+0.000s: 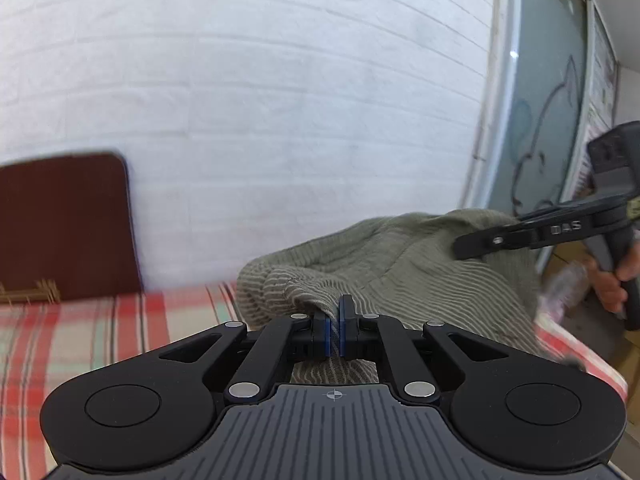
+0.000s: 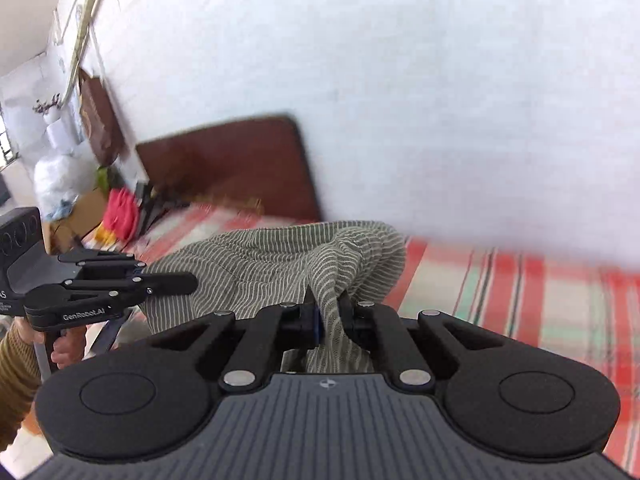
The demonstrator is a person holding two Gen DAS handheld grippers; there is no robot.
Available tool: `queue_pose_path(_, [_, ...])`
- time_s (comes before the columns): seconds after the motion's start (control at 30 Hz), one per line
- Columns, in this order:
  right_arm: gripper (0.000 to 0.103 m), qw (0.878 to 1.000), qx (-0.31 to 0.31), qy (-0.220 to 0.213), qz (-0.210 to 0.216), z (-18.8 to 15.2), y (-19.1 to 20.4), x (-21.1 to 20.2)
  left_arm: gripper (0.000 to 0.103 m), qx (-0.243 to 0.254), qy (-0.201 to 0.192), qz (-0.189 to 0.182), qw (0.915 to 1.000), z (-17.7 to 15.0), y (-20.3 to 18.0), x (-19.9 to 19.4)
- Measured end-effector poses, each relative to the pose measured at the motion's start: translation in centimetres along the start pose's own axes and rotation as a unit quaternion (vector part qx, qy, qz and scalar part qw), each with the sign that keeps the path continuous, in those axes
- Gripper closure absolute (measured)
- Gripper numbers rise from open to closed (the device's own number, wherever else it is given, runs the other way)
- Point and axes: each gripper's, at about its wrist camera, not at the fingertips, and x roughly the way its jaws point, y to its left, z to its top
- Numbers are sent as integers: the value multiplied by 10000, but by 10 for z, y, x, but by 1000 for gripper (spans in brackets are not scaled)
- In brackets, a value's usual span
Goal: Fold clothes
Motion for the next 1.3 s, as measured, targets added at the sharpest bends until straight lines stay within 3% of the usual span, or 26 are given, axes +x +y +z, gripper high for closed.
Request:
queue_pose_path(0.13, [96, 9969, -247, -533, -525, 32, -11, 9, 103, 44, -304, 446, 9985, 40, 8, 36])
queue_pose_path(0.27, [96, 9904, -483, -817, -1004, 49, -28, 44, 103, 124, -413, 911, 9949, 69, 16, 86])
queue_pose_path(0.5, [96, 9826, -639, -923, -1483, 53, -65, 122, 103, 299, -207, 1593, 9866, 77, 47, 181])
queue_pose_path(0.63, [95, 9820, -545, -708, -1662, 42, -89, 169, 103, 205, 33, 1785, 9837, 61, 66, 232])
queue_pose_path(0.77, [94, 9813, -510, -217, -1845, 18, -113, 217, 103, 171, 452, 1964, 9793, 28, 77, 280])
queue_pose_path(0.83, [88, 9812, -392, 151, -1881, 2, -124, 235, 94, 184, 680, 2111, 9749, 10, 80, 299])
queue_pose_path(0.87, [84, 9810, -302, 379, -1877, -5, -130, 243, 73, 190, 804, 2172, 9726, 2, 82, 307])
queue_pose_path(0.9, [70, 9802, -211, 591, -1877, -12, -136, 249, 70, 186, 945, 2193, 9709, -4, 84, 311])
queue_pose_path(0.97, [64, 9795, -74, 695, -1888, -20, -144, 246, 60, 161, 1135, 2069, 9716, -10, 88, 309])
queue_pose_path(1.0, [61, 9810, 12, 619, -1838, -20, -147, 237, 44, 152, 1163, 1998, 9728, -11, 91, 304])
queue_pose_path(1.07, [47, 9844, 294, 436, -1681, -15, -153, 212, 30, 159, 1024, 1995, 9744, -5, 94, 282])
queue_pose_path(1.13, [42, 9875, 527, 174, -1477, -7, -156, 182, 30, 121, 787, 1993, 9767, 5, 101, 249])
queue_pose_path(1.2, [38, 9888, 634, 19, -1348, -5, -157, 152, 18, -47, 703, 1876, 9797, 13, 112, 214])
queue_pose_path(1.3, [30, 9892, 664, -12, -1304, -12, -157, 114, 17, 140, 750, 1986, 9771, 5, 121, 162])
